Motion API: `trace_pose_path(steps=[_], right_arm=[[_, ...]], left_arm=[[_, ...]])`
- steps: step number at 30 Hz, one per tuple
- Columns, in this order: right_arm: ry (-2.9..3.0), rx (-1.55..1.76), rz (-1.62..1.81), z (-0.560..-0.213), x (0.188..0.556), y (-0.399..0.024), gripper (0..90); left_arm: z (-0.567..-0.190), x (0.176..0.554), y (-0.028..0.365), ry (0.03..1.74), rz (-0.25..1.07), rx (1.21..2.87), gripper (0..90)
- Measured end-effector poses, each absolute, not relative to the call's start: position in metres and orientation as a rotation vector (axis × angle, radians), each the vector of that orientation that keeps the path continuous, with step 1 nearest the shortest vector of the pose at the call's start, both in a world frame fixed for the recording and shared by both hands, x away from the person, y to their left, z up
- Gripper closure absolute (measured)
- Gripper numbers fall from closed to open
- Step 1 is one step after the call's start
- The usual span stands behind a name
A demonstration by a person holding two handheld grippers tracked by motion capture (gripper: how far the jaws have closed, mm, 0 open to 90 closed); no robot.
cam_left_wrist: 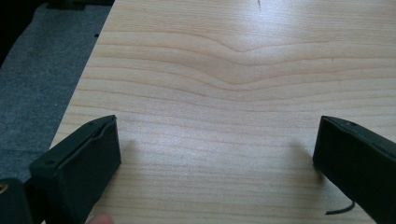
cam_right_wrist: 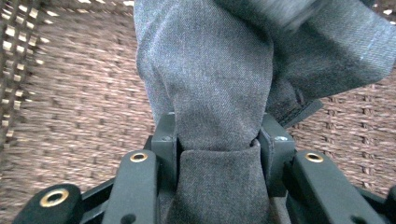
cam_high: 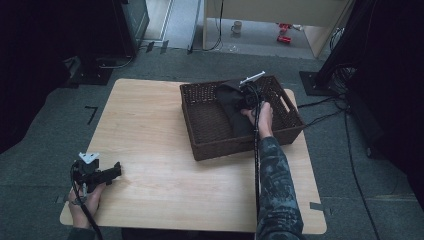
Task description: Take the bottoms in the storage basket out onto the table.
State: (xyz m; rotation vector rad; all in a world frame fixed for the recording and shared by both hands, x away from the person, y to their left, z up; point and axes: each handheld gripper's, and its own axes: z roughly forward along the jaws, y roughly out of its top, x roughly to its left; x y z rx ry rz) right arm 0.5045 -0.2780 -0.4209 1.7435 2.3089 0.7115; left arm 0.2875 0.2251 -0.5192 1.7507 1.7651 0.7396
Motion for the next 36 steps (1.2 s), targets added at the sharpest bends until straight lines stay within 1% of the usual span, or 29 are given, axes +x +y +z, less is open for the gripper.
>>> trace_pose_path(steps=[8, 26, 36], right_arm=[[2.292, 1.705, 0.802, -0.41, 0.496, -0.281, 59.1], [2.156, 1.617, 1.135, -0.376, 0.47, -0.3, 59.7], [2.091, 1.552, 1.225, -0.355, 0.457, -0.306, 59.8]], left_arm=[[-0.519, 0.287, 0.225, 1.765, 0.74, 1.751, 1.1], [-0.519, 0.287, 0.225, 1.765, 0.74, 1.751, 1.1], [-0.519, 0.287, 0.225, 1.765, 0.741, 1.751, 1.1]])
